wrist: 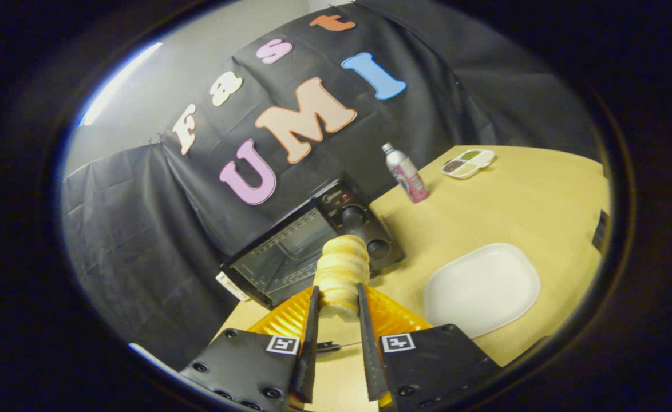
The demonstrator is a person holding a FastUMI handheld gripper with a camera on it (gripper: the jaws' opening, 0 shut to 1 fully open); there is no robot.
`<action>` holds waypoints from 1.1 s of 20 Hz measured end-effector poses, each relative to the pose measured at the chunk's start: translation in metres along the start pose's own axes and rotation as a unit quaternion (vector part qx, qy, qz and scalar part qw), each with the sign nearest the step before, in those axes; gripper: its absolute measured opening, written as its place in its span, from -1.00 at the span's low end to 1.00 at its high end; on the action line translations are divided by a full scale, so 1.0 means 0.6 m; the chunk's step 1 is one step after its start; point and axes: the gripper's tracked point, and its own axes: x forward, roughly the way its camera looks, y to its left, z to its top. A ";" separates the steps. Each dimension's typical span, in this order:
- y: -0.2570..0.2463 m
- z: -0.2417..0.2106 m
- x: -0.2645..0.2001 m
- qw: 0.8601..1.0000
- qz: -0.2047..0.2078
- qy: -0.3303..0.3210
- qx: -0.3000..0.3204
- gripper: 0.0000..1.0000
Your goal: Open the toaster oven, put the food inside, and close the toaster oven door.
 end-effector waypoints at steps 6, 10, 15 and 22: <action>0.087 -0.058 0.114 0.998 0.022 0.049 0.021 -0.25; 0.129 -0.065 0.188 0.997 0.024 0.043 0.064 -0.25; 0.127 -0.026 0.262 0.993 -0.022 -0.017 0.115 -0.24; 0.122 -0.018 0.316 0.994 -0.055 -0.039 0.089 -0.23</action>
